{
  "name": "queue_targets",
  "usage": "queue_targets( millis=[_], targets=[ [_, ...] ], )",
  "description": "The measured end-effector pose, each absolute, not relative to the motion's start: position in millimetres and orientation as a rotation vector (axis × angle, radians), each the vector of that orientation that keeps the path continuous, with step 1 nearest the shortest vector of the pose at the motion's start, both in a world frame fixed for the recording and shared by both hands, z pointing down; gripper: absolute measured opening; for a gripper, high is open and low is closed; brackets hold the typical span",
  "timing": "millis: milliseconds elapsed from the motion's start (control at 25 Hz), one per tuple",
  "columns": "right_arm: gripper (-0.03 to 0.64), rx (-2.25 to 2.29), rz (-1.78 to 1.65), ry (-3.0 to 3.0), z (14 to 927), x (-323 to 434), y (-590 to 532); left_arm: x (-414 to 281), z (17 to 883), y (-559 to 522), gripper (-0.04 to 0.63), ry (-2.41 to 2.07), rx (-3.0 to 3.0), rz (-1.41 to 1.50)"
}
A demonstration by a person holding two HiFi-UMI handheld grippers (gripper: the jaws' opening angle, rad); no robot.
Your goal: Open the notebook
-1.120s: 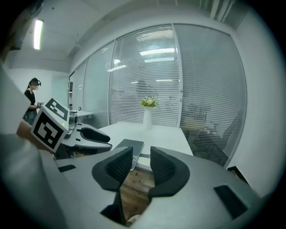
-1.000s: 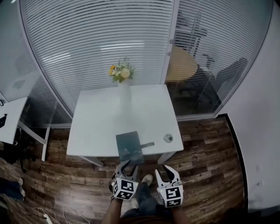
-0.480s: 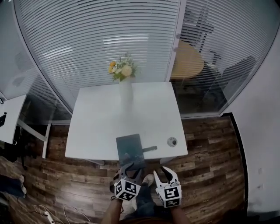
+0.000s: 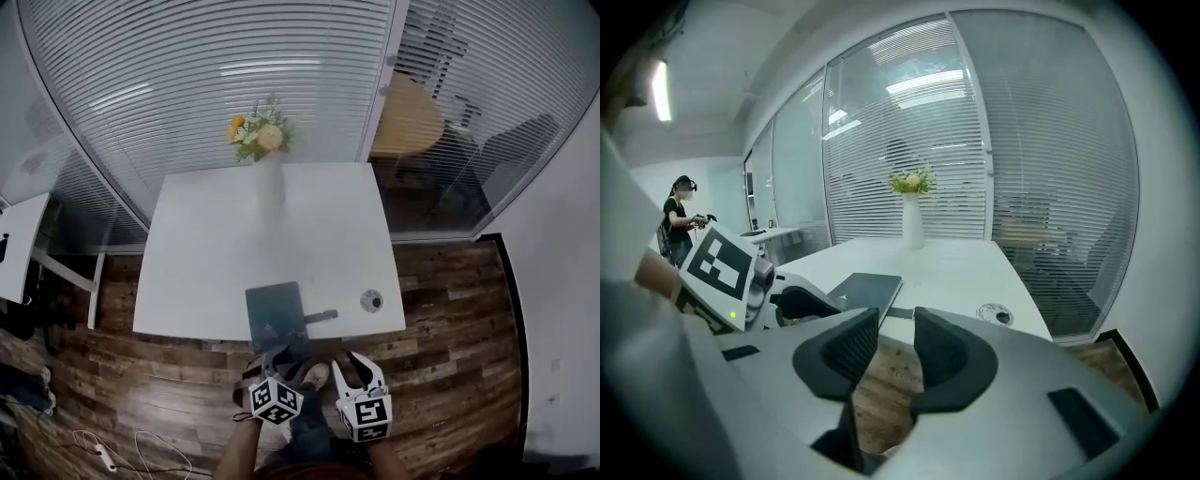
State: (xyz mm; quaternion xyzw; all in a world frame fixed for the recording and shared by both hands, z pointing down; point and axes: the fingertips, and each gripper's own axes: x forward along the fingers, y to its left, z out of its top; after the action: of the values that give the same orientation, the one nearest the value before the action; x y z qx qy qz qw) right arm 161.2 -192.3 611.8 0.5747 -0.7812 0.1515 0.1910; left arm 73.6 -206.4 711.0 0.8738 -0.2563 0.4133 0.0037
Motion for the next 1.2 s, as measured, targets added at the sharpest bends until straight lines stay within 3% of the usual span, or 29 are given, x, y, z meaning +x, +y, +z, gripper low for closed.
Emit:
queue_targets(
  millis=[1200],
  targets=[
    [0.111, 1.650, 0.378, -2.199, 593, 158, -191, 76, 687, -196, 0.091, -0.810, 2.809, 1.271]
  ],
)
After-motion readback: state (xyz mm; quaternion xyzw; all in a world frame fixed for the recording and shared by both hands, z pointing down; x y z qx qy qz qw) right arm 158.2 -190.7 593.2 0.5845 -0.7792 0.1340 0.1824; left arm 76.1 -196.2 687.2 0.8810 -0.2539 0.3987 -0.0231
